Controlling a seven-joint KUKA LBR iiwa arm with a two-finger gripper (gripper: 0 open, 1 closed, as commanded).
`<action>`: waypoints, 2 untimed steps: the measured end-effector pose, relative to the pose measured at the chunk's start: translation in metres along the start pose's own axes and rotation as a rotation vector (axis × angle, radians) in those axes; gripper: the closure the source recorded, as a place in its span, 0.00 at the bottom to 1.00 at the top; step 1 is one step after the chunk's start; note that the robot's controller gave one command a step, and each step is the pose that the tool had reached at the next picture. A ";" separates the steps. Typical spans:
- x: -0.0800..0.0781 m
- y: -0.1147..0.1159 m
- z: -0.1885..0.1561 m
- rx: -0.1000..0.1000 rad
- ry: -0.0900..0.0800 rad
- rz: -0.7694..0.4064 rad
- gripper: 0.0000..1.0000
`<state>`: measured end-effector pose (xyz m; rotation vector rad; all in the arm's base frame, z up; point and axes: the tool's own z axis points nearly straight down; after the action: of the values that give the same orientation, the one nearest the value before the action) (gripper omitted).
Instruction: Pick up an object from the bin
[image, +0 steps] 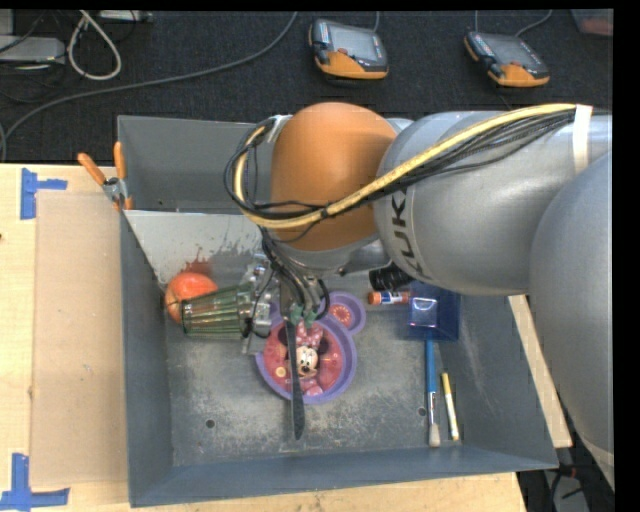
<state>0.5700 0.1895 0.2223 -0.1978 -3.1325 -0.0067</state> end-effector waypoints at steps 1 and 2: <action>0.005 0.005 -0.046 -0.006 -0.011 0.020 1.00; -0.039 0.019 0.001 -0.003 -0.004 0.078 1.00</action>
Offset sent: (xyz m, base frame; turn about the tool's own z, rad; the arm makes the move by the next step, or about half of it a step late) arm 0.0423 0.0123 -0.0023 0.0840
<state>0.6114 0.2030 0.2217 -0.3205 -3.1268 -0.0107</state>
